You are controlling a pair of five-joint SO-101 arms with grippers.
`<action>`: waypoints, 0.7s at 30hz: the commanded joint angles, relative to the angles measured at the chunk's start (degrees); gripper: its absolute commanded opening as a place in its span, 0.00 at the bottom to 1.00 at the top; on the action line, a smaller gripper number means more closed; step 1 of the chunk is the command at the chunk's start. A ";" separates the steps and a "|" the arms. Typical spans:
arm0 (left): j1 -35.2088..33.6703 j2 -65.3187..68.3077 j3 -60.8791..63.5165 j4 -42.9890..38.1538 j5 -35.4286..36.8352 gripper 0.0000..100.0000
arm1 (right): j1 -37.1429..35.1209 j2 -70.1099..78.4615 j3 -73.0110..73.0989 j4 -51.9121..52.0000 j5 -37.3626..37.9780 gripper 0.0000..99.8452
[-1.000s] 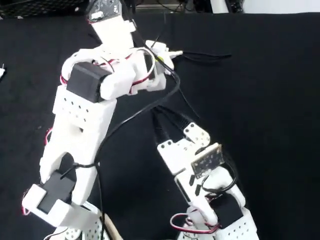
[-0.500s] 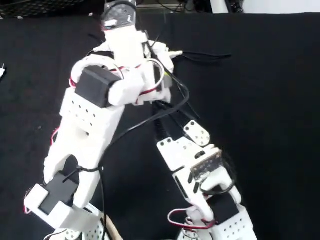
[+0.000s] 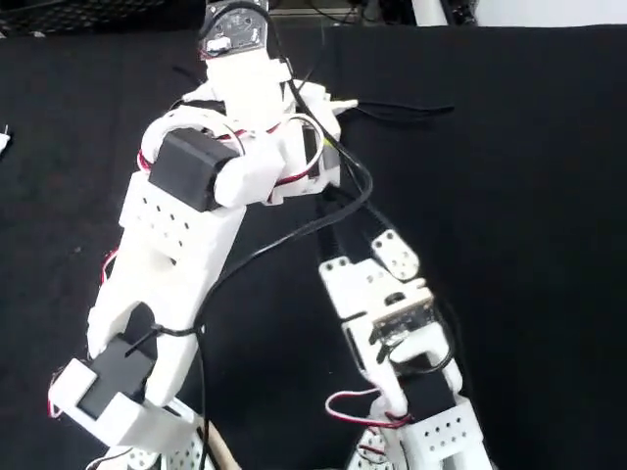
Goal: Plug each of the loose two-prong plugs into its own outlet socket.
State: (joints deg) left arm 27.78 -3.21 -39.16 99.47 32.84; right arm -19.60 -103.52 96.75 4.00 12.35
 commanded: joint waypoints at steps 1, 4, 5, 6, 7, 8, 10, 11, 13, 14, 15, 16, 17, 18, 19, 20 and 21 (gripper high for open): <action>3.56 -1.14 -1.71 1.49 -0.18 0.03 | 4.57 -2.33 -0.13 -0.62 0.09 0.01; 6.90 -2.55 -1.54 1.49 -0.18 0.03 | 5.63 -1.36 -0.04 -0.62 0.09 0.01; 7.78 -3.16 -0.92 1.49 -0.18 0.03 | 5.98 -1.19 -0.04 -0.62 0.09 0.01; 8.57 -3.52 -0.13 1.49 -0.18 0.03 | 6.33 -1.19 -0.04 -0.62 0.09 0.01; 9.27 -3.78 0.75 1.49 -0.18 0.03 | 6.68 -1.45 -0.04 -0.62 0.09 0.01; 9.80 -3.87 1.80 1.49 -0.18 0.03 | 7.03 -1.45 -0.04 -0.62 0.00 0.01; 10.15 -4.22 3.82 1.49 -0.18 0.03 | 7.21 -1.45 -0.04 -0.62 0.00 0.01; 10.07 -4.31 4.62 1.41 -0.18 0.03 | 7.30 -1.45 -0.04 -0.53 0.00 0.01; 9.63 -4.22 5.93 1.41 -0.26 0.03 | 7.30 -1.54 -0.04 0.88 0.18 0.01; 9.19 -4.13 6.55 1.41 -0.44 0.03 | 7.30 -1.54 -0.04 1.58 0.35 0.01; 7.78 -4.04 7.25 1.32 -0.88 0.03 | 7.30 -1.54 -0.04 2.29 0.35 0.01; 6.37 -3.87 7.69 1.23 -1.58 0.03 | 7.30 -1.54 -0.04 2.81 0.26 0.01; 4.79 -3.78 8.13 1.23 -2.20 0.03 | 7.30 -1.54 -0.04 3.52 0.35 0.01; 2.86 -3.78 8.84 1.23 -2.64 0.03 | 7.30 -1.54 -0.04 4.04 0.35 0.01; 0.75 -3.78 9.89 1.14 -3.43 0.03 | 7.30 -1.54 -0.04 4.75 0.44 0.01; -1.19 -3.78 10.95 0.97 -4.48 0.03 | 7.38 -1.54 -0.04 5.63 0.44 0.01; -3.21 -3.78 12.44 0.26 -5.89 0.03 | 7.82 -1.54 -0.04 6.59 0.44 0.01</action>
State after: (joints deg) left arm 31.30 -6.11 -30.20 100.26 30.55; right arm -12.84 -103.52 96.75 9.10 12.62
